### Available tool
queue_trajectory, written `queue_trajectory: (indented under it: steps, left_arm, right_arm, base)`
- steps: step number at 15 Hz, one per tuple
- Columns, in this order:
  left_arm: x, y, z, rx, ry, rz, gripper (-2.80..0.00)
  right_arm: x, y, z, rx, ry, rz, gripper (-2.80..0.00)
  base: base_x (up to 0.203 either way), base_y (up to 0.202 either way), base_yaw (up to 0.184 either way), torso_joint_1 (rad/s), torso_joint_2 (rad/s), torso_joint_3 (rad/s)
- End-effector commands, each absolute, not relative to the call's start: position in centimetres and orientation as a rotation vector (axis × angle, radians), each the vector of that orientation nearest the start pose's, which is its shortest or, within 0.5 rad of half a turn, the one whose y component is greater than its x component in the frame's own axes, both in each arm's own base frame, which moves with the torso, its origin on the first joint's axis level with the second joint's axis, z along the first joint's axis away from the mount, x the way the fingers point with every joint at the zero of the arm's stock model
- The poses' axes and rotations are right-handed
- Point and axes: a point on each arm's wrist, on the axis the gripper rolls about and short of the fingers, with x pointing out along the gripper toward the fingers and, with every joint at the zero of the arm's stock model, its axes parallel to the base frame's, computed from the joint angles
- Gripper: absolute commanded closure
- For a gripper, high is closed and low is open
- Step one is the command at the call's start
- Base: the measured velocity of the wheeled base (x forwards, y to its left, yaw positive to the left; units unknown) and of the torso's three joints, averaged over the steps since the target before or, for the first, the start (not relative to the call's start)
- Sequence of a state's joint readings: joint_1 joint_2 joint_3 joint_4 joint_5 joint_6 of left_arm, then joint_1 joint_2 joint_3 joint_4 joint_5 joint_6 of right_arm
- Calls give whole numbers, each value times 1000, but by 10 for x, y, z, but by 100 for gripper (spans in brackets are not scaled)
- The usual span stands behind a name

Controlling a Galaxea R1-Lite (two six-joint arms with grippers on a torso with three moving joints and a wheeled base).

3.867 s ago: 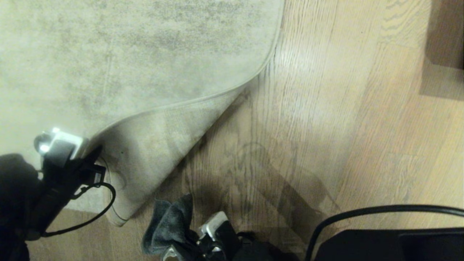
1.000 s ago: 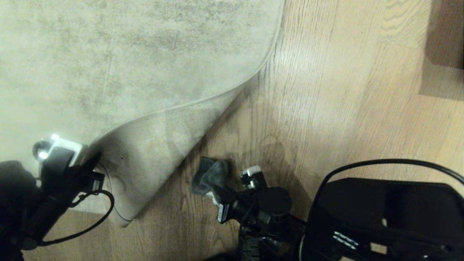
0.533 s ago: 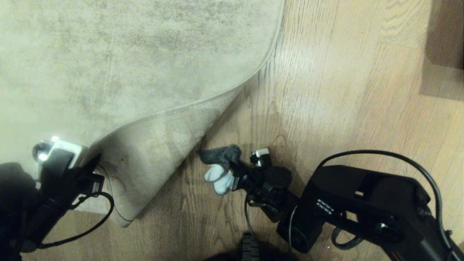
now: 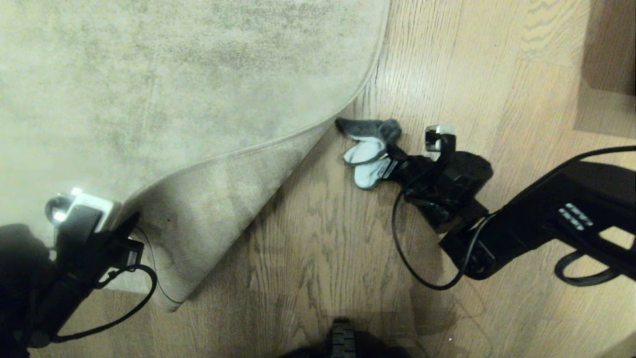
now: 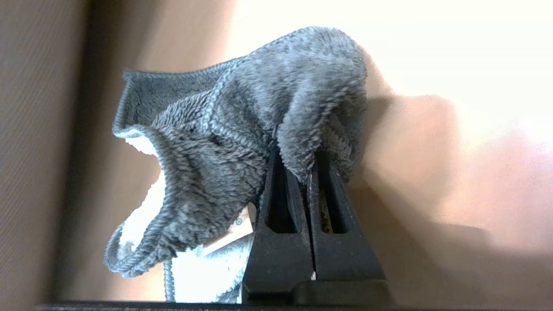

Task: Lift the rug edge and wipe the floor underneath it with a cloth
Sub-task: Wipe the floor under the carpet with a rag

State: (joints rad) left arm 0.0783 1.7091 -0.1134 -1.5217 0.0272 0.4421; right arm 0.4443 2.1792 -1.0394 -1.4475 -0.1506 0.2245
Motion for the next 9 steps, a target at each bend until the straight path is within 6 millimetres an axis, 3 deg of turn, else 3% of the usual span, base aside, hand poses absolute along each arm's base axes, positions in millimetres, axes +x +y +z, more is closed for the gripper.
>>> queue_trajectory:
  steps: [1, 3, 9]
  left_arm:
    - [215, 15, 115, 444, 66, 83, 0]
    - [215, 12, 115, 444, 64, 73, 0]
    - [216, 12, 115, 444, 65, 69, 0]
  right_arm:
    - [340, 144, 208, 335, -372, 305, 0]
    - [314, 130, 225, 330, -385, 296, 0]
    - [266, 90, 223, 191, -352, 207, 0]
  base:
    - [0, 0, 0, 0, 0, 0]
    - [0, 0, 0, 0, 0, 0]
    - [0, 0, 0, 0, 0, 0]
